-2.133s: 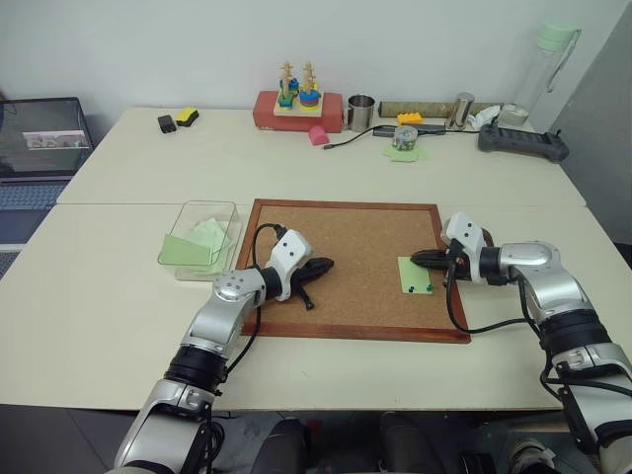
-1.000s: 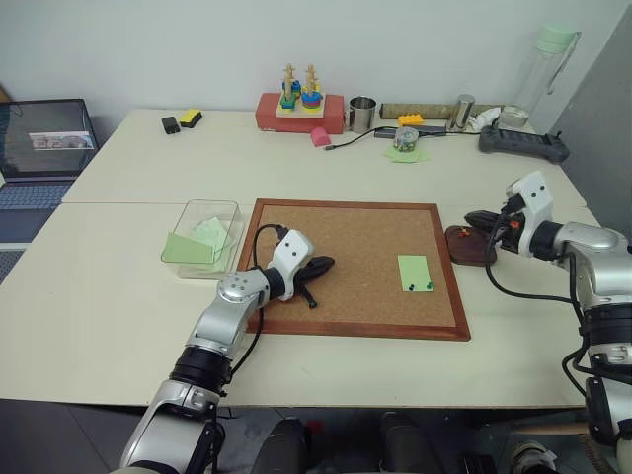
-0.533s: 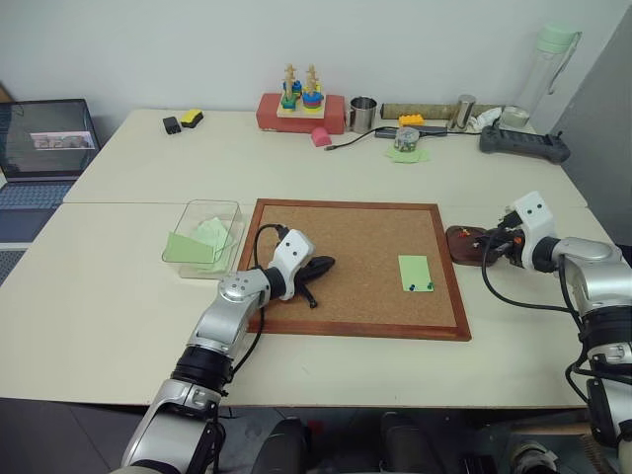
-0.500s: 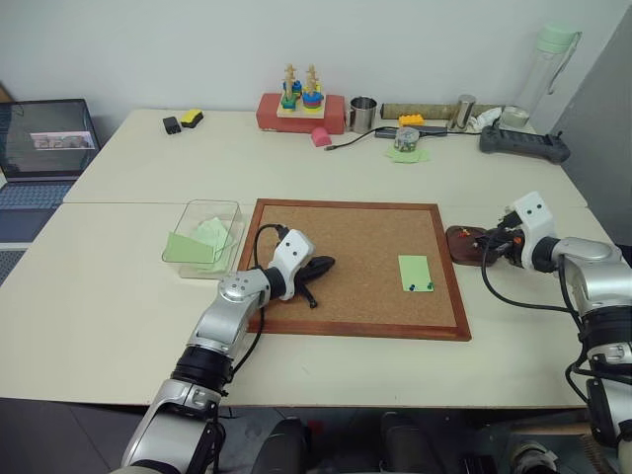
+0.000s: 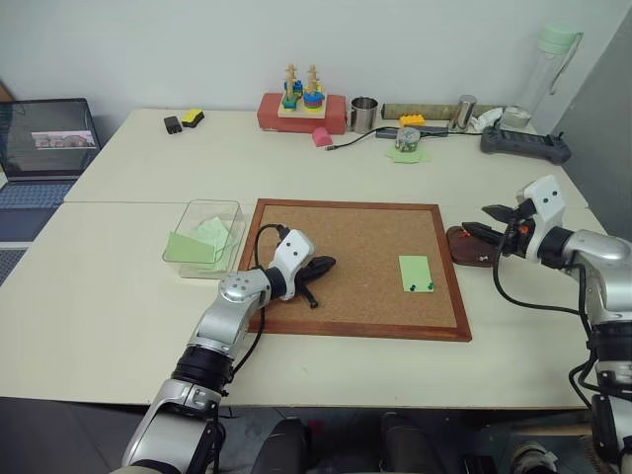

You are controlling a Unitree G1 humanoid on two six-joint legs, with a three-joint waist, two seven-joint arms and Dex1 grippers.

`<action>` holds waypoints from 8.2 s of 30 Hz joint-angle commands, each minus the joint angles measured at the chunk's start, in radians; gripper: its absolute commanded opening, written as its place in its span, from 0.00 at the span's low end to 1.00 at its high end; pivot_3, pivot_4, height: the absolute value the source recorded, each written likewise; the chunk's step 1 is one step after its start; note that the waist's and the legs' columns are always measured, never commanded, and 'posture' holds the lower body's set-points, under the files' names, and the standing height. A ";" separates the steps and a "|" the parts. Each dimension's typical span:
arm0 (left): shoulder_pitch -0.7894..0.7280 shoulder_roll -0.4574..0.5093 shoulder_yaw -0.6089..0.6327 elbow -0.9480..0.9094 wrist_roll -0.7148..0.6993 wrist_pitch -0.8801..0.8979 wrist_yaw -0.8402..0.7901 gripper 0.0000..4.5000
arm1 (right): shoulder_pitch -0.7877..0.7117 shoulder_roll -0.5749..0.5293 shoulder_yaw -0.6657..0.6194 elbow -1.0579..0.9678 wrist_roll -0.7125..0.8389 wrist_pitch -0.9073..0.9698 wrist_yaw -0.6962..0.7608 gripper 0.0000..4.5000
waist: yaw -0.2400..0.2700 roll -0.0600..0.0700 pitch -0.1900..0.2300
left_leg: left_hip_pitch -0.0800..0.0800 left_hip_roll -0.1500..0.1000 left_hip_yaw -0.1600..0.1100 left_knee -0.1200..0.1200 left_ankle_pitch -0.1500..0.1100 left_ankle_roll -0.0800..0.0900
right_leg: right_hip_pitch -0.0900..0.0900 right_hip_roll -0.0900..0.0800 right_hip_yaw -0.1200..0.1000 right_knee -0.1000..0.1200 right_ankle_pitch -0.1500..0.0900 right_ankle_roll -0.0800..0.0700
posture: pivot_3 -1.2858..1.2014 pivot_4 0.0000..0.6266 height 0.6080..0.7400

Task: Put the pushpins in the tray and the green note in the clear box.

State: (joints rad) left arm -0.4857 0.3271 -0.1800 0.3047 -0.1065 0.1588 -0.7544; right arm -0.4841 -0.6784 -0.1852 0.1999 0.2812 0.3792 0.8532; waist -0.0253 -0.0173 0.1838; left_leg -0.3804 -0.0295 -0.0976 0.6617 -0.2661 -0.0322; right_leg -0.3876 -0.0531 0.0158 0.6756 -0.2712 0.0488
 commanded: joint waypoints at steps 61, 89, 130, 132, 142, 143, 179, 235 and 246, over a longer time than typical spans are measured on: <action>0.029 -0.003 -0.032 -0.007 0.035 0.030 -0.010 0.00 | 0.277 0.134 -0.058 -0.365 0.171 0.091 -0.240 0.00 | -0.001 0.000 0.000 | 0.000 0.000 -0.001 -0.001 0.000 0.000 | 0.000 0.000 0.000 -0.001 0.000 0.001 | 0.52 0.24 1.00; 0.047 -0.004 -0.029 -0.026 0.034 0.035 -0.007 0.00 | 0.180 0.028 0.025 -0.309 0.127 0.080 -0.091 0.58 | 0.002 0.001 -0.001 | 0.000 -0.001 0.000 -0.002 0.000 0.001 | 0.000 0.000 0.000 -0.002 0.000 0.001 | 0.52 0.24 1.00; 0.064 -0.003 -0.028 -0.045 0.034 0.057 -0.003 0.00 | 0.217 0.040 0.198 -0.339 0.085 0.014 0.095 0.01 | -0.001 0.001 -0.001 | 0.000 -0.001 -0.001 -0.002 0.000 0.001 | 0.001 0.000 -0.001 -0.003 -0.001 0.002 | 0.52 0.24 1.00; 0.064 -0.004 -0.028 -0.040 0.036 0.055 -0.002 0.00 | 0.200 0.032 0.190 -0.363 0.096 0.020 0.100 0.01 | -0.001 0.001 -0.001 | 0.000 -0.001 -0.001 -0.002 0.000 0.001 | 0.000 0.000 -0.001 -0.003 -0.001 0.002 | 0.52 0.24 1.00; 0.049 -0.022 -0.004 -0.042 0.013 0.063 0.010 0.00 | 0.121 -0.002 0.201 -0.434 0.067 -0.029 0.105 0.01 | 0.002 0.001 -0.001 | 0.000 -0.001 -0.002 -0.001 0.000 0.001 | 0.001 0.000 -0.001 -0.004 -0.001 0.002 | 0.52 0.24 1.00; 0.048 -0.026 0.020 -0.072 -0.020 0.091 0.007 0.00 | 0.111 -0.003 0.210 -0.428 0.037 -0.066 0.099 0.01 | 0.002 0.001 -0.001 | 0.000 -0.001 -0.002 -0.001 0.000 0.001 | 0.001 0.000 -0.001 -0.004 -0.001 0.002 | 0.52 0.24 1.00; -0.027 -0.214 0.239 -0.383 -0.693 0.569 0.084 0.52 | -0.014 0.013 0.343 -0.321 -0.262 -0.728 0.096 0.00 | 0.000 -0.002 0.001 | -0.004 0.000 -0.001 -0.002 0.003 -0.004 | 0.000 0.000 0.000 -0.011 -0.001 0.001 | 0.52 0.24 1.00; 0.049 -0.126 0.094 -0.399 -0.399 0.404 0.085 0.00 | 0.002 -0.032 0.135 0.017 -0.281 -0.006 -0.245 0.49 | 0.017 -0.001 0.001 | -0.004 0.000 0.001 -0.003 0.000 0.000 | 0.000 0.000 0.001 -0.011 -0.001 0.001 | 0.52 0.24 1.00; 0.042 -0.105 0.107 -0.432 -0.405 0.409 0.088 0.00 | 0.002 -0.055 0.117 -0.028 -0.255 0.017 -0.235 0.75 | 0.017 -0.001 0.001 | -0.004 0.000 0.001 -0.003 0.000 0.000 | 0.000 0.000 0.000 -0.011 -0.001 0.001 | 0.52 0.24 1.00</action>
State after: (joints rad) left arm -0.4274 0.2168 -0.0905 -0.0734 -0.5028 0.5773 -0.6661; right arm -0.4612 -0.7047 -0.0297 0.2160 0.0196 0.4056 0.6115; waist -0.0086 -0.0186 0.1850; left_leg -0.3841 -0.0294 -0.0962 0.6590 -0.2658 -0.0322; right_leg -0.3878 -0.0530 0.0164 0.6645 -0.2717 0.0500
